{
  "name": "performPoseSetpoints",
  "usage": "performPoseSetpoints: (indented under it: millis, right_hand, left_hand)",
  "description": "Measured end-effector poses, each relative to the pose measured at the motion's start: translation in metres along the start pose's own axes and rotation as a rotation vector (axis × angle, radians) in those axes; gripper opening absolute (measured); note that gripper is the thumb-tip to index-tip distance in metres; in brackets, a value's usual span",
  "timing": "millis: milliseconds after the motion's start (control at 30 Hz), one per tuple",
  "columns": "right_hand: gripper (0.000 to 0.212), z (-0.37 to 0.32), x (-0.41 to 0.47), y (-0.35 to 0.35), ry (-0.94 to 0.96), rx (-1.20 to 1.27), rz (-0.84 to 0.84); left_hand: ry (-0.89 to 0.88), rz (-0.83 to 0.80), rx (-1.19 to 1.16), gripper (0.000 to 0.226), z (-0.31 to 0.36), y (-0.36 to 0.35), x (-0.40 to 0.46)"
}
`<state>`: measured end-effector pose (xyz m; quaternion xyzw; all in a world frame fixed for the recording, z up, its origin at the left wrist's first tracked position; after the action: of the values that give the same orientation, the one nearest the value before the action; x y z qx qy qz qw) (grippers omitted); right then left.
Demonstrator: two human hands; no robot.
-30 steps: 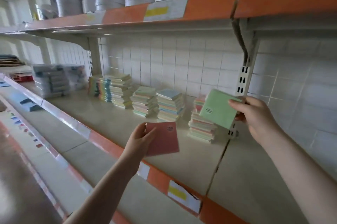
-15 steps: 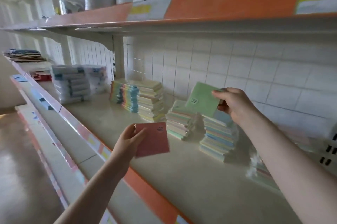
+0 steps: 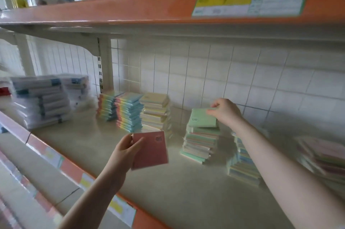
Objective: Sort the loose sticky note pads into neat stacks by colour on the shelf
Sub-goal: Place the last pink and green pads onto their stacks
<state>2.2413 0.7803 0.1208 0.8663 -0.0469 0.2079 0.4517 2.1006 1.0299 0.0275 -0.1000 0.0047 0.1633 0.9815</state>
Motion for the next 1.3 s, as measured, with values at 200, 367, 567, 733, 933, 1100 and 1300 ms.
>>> performPoseSetpoints:
  millis: [200,367,567,733,933,1100,1300]
  right_hand:
    - [0.023,-0.004,-0.009,-0.011,0.11,-0.248,-0.054]
    - [0.026,-0.004,-0.017,-0.005,0.171,-0.377,-0.025]
    - [0.03,0.002,-0.054,0.049,0.279,-0.584,0.194]
    - [0.019,0.049,-0.109,0.114,0.279,-0.698,0.347]
    - [0.011,0.122,-0.169,0.183,0.197,-0.768,0.41]
    - [0.013,0.175,-0.208,0.219,0.176,-0.788,0.408]
    - [0.013,0.224,-0.239,0.232,0.096,-0.723,0.345]
  left_hand:
    - [0.056,-0.053,0.017,0.006,-0.014,0.002,0.013]
    - [0.081,-0.095,0.003,0.006,-0.016,-0.005,0.016]
    - [0.03,-0.139,-0.021,0.008,0.005,-0.035,0.008]
    - [-0.021,-0.193,-0.033,0.012,0.029,-0.09,-0.008]
    - [-0.052,-0.296,0.009,0.006,0.044,-0.192,-0.045]
    - [-0.033,-0.315,0.057,0.013,0.043,-0.282,-0.076]
    - [-0.022,-0.29,0.169,0.005,0.034,-0.364,-0.089]
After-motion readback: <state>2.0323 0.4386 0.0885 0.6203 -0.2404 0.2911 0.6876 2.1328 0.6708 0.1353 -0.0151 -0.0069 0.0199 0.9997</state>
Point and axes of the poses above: each hand's wrist, its own x-axis towards the middle knuckle, its own y-axis out of the back of the hand, z = x × y, the point moved 4 cm from there along x, towards the middle knuckle, and after that the axes turned 9 degrees about y, right-handed, at the moved point
